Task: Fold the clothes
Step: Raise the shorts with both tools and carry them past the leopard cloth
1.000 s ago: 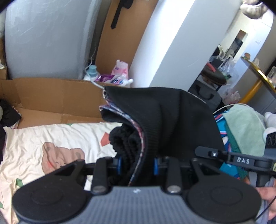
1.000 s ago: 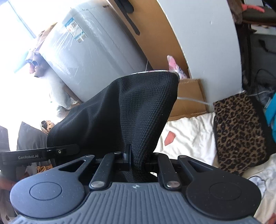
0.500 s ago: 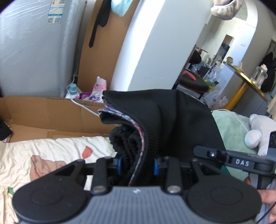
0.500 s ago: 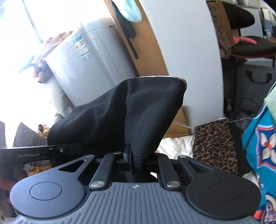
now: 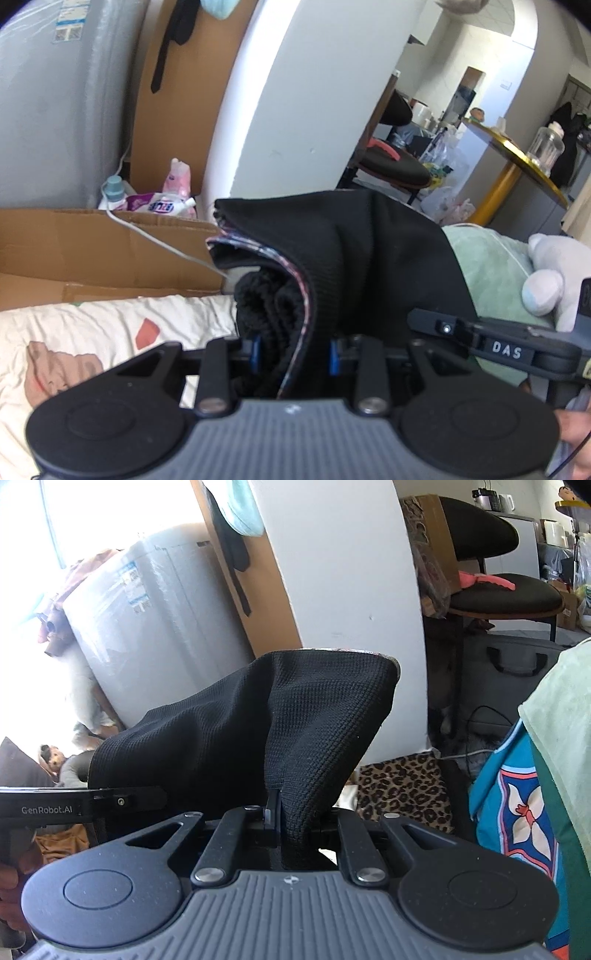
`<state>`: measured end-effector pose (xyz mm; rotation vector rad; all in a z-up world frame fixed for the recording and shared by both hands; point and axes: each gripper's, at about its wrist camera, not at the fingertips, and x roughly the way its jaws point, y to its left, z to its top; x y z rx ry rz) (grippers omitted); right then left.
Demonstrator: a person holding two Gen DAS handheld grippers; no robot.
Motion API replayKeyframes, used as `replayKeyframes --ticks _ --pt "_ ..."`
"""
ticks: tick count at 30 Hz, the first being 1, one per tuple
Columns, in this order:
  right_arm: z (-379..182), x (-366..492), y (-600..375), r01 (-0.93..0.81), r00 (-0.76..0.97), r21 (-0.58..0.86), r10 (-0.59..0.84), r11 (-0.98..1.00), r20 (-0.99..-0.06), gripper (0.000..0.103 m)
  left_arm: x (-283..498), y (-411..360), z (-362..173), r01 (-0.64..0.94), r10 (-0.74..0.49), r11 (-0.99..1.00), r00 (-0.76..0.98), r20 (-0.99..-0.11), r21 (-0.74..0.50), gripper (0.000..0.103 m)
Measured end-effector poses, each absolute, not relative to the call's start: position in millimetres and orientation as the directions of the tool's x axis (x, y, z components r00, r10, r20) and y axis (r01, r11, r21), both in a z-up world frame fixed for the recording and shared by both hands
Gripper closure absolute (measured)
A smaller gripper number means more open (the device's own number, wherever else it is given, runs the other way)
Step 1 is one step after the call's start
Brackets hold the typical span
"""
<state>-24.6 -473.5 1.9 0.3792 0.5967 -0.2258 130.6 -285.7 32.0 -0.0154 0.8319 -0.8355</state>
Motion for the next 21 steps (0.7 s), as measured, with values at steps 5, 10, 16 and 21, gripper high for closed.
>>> replayKeyframes --ticks 5,10,16,21 --pt "-19 -17 -486 0.338 0.790 0.254 -0.126 0.906 -0.600 0.093 135 -304 9 0.665 -0.656 0.684 0.379 -0.653 -0.301 0.068" --pt "-38 -15 -497 0.345 0.794 0.251 -0.138 0.904 -0.592 0.093 138 -320 -14 0.666 -0.663 0.680 0.379 -0.645 -0.306 0.069" --pt "-62 -11 -517 0.404 0.764 0.211 -0.201 0.890 -0.613 0.093 140 -345 -45 0.703 -0.687 0.648 0.374 -0.623 -0.292 0.068" --pt "-84 -5 -530 0.462 0.720 0.146 -0.273 0.875 -0.638 0.093 147 -368 -78 0.724 -0.714 0.616 0.347 -0.608 -0.311 0.068"
